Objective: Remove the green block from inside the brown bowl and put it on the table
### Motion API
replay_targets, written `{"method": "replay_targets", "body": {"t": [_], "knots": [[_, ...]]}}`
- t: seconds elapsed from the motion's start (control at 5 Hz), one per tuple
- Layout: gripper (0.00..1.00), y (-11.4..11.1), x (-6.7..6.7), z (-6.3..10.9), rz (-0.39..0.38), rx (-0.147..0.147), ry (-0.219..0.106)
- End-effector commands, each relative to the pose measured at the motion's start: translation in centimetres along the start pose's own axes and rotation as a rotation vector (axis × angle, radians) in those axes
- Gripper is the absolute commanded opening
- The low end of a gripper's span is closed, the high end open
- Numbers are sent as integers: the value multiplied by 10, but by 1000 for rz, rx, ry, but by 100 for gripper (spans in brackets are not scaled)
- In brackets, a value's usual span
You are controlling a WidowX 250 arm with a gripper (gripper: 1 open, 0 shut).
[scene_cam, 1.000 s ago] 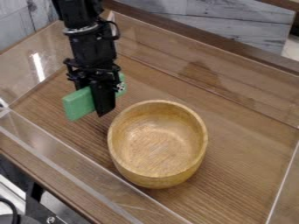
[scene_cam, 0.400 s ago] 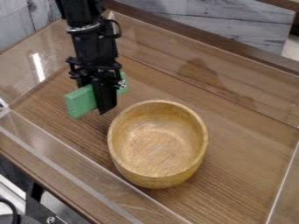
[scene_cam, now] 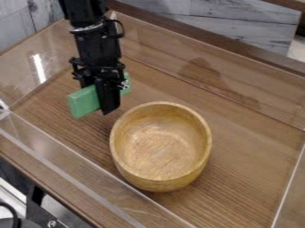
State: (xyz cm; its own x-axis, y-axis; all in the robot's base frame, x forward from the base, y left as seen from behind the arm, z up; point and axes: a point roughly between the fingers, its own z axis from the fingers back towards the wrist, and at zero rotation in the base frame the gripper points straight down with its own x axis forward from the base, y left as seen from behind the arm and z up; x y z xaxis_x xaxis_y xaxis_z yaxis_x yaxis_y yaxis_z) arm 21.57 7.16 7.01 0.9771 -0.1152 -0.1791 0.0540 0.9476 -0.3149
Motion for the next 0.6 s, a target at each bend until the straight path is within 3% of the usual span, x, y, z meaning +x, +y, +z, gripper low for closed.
{"method": "replay_targets", "body": {"t": [0.0,0.4], "knots": [[0,5,8,15,-2,23,-52],[0,11,10,15,2,17,-53]]}}
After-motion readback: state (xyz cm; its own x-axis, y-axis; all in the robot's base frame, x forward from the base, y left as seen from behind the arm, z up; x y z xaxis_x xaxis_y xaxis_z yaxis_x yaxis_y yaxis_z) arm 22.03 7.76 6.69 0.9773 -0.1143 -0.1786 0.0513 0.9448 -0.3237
